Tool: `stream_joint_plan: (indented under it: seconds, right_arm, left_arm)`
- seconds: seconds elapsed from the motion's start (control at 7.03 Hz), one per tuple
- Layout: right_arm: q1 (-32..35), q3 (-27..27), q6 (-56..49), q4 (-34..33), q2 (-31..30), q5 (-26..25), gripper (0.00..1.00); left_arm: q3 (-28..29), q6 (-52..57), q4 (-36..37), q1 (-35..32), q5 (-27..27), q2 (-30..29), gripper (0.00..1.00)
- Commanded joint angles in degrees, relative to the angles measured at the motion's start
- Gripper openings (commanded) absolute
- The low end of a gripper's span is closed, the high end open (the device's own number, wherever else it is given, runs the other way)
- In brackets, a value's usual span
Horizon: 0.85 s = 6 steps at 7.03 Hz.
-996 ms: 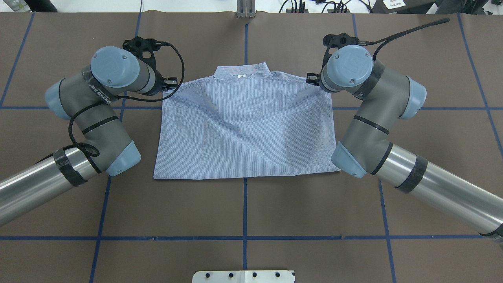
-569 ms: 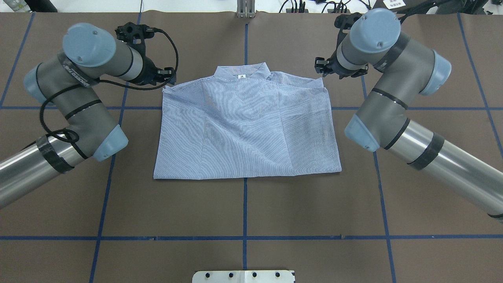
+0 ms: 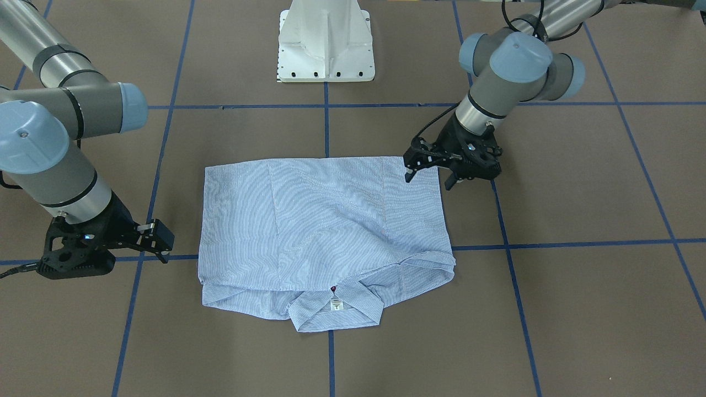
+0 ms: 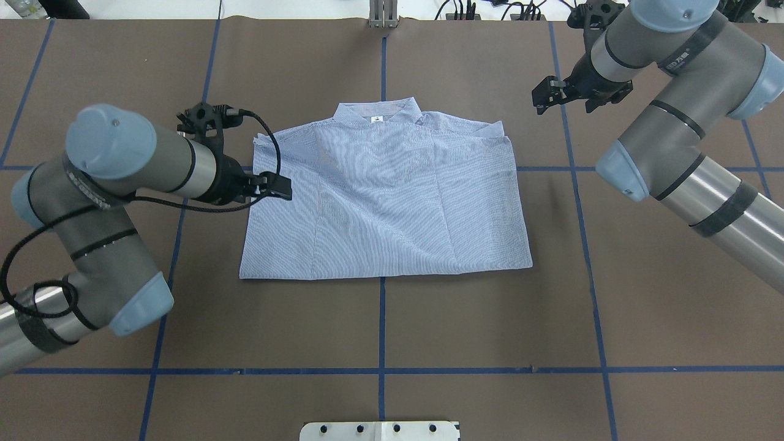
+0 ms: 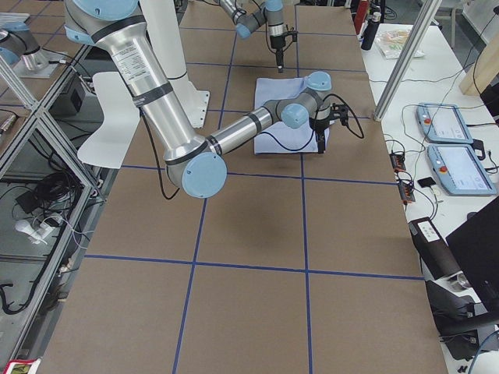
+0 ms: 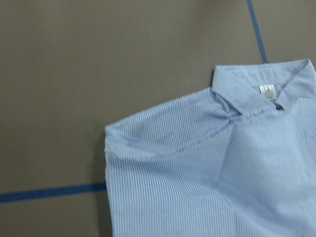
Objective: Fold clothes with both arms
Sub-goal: 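Release the hem and raise both grippers away from the folded shirt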
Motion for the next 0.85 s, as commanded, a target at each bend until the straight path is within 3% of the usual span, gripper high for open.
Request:
stream_joint_plan:
  seconds: [0.0,0.71]
  right_arm:
    - [0.57,0.14,-1.31,0.07,-0.69,0.33,1.0]
    - [0.48,0.76,-0.61,0.07,-0.87,0.06,1.0]
  left_arm:
    - [-1.07,-5.85,0.07,7.3,6.94,1.34,1.0]
    - [-0.45,-5.16,0.42,7.5,7.04,5.55,0.99]
